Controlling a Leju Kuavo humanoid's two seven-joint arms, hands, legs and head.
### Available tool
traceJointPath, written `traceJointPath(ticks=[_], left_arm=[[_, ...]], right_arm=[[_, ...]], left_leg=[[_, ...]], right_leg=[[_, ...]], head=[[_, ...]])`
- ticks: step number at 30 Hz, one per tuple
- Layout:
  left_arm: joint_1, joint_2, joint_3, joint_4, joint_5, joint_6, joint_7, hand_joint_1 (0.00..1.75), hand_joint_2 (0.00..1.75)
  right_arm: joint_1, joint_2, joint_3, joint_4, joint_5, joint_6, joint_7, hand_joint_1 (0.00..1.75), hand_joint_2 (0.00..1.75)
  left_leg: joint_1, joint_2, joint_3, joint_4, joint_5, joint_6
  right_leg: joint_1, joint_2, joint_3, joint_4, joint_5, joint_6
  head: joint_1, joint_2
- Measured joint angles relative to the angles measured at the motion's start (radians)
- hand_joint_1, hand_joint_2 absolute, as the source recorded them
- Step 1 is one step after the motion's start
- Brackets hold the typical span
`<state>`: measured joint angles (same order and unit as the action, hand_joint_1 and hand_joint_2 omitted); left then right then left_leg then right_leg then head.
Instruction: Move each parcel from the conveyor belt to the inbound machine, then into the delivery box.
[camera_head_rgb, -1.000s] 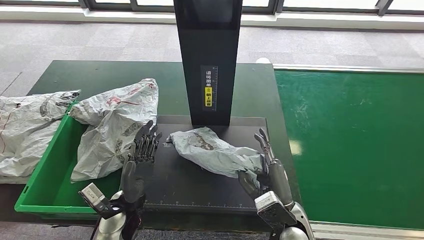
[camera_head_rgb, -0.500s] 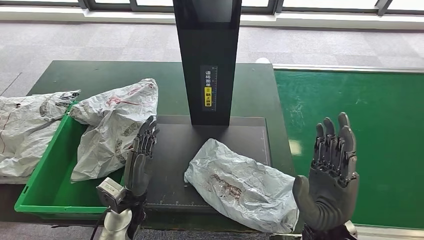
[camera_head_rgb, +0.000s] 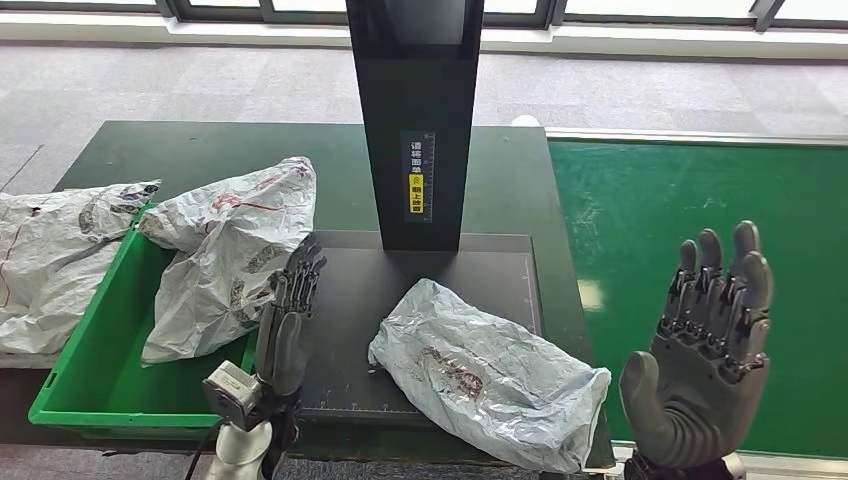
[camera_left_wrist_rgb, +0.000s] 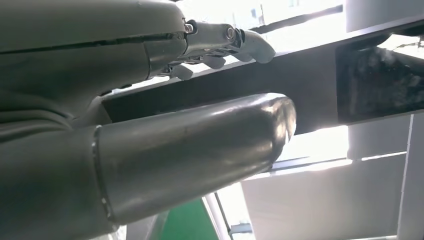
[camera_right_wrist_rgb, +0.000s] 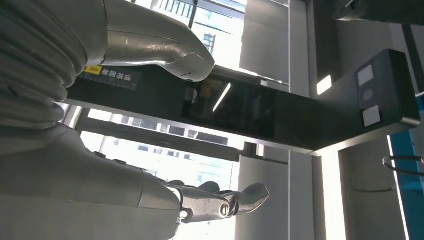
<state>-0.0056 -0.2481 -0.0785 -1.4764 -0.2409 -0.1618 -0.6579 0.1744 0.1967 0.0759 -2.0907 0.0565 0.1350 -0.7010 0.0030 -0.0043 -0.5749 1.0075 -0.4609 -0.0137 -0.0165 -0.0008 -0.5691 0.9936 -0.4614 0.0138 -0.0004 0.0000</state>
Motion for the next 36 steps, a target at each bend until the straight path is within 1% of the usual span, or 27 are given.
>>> traceJointPath(ticks=[2,4,7,10,13,16,23,31,36], left_arm=[[-0.006,0.004,-0.015,0.009,-0.073,0.041,0.003,0.00,0.87],[-0.013,0.012,-0.040,0.022,-0.182,0.077,0.027,0.00,1.75],[-0.018,0.029,-0.099,0.047,-0.403,0.157,0.078,0.00,1.75],[-0.023,0.040,-0.159,0.087,-0.614,0.252,0.152,0.00,1.75],[-0.035,0.048,-0.203,0.147,-0.747,0.318,0.217,0.00,1.75],[-0.048,0.054,-0.226,0.200,-0.792,0.345,0.237,0.00,1.75],[-0.072,0.062,-0.254,0.278,-0.848,0.355,0.259,0.00,1.75],[-0.089,0.063,-0.268,0.326,-0.892,0.345,0.291,0.00,1.75],[-0.114,0.065,-0.282,0.412,-0.946,0.323,0.328,0.00,1.75]], right_arm=[[-0.001,0.003,-0.001,0.000,0.008,0.000,0.000,0.00,1.75],[-0.004,0.005,-0.001,0.000,0.009,0.003,0.000,0.00,1.75],[-0.011,0.009,-0.005,0.000,0.006,0.016,0.001,0.00,1.75],[-0.016,0.013,-0.013,0.000,-0.001,0.041,0.001,0.00,1.75],[-0.022,0.021,-0.026,0.000,-0.007,0.072,0.001,0.00,1.75],[-0.028,0.030,-0.040,0.001,-0.010,0.091,0.001,0.00,1.75],[-0.034,0.046,-0.069,0.001,-0.012,0.118,0.001,0.00,1.75],[-0.035,0.055,-0.076,0.002,-0.013,0.134,0.002,0.00,1.75],[-0.038,0.061,-0.089,0.006,-0.019,0.165,0.002,0.00,1.75]], left_leg=[[0.000,0.000,0.000,0.000,0.000,0.000],[0.000,0.000,0.000,0.000,0.000,0.000],[0.000,0.000,0.000,0.000,0.000,0.000],[0.000,0.000,0.000,0.000,0.000,0.000],[0.000,0.000,0.000,0.000,0.000,0.000],[0.000,0.000,0.000,0.000,0.000,0.000],[0.000,0.000,0.000,0.000,0.000,0.000],[0.000,0.000,0.000,0.000,0.000,0.000],[0.000,0.000,0.000,0.000,0.000,0.000]], right_leg=[[0.000,0.000,0.000,0.000,0.000,0.000],[0.000,0.000,0.000,0.000,0.000,0.000],[0.000,0.000,0.000,0.000,0.000,0.000],[0.000,0.000,0.000,0.000,0.000,0.000],[0.000,0.000,0.000,0.000,0.000,0.000],[0.000,0.000,0.000,0.000,0.000,0.000],[0.000,0.000,0.000,0.000,0.000,0.000],[0.000,0.000,0.000,0.000,0.000,0.000],[0.000,0.000,0.000,0.000,0.000,0.000]], head=[[0.000,0.000],[0.000,0.000],[0.000,0.000],[0.000,0.000],[0.000,0.000],[0.000,0.000],[0.000,0.000],[0.000,0.000],[0.000,0.000]])
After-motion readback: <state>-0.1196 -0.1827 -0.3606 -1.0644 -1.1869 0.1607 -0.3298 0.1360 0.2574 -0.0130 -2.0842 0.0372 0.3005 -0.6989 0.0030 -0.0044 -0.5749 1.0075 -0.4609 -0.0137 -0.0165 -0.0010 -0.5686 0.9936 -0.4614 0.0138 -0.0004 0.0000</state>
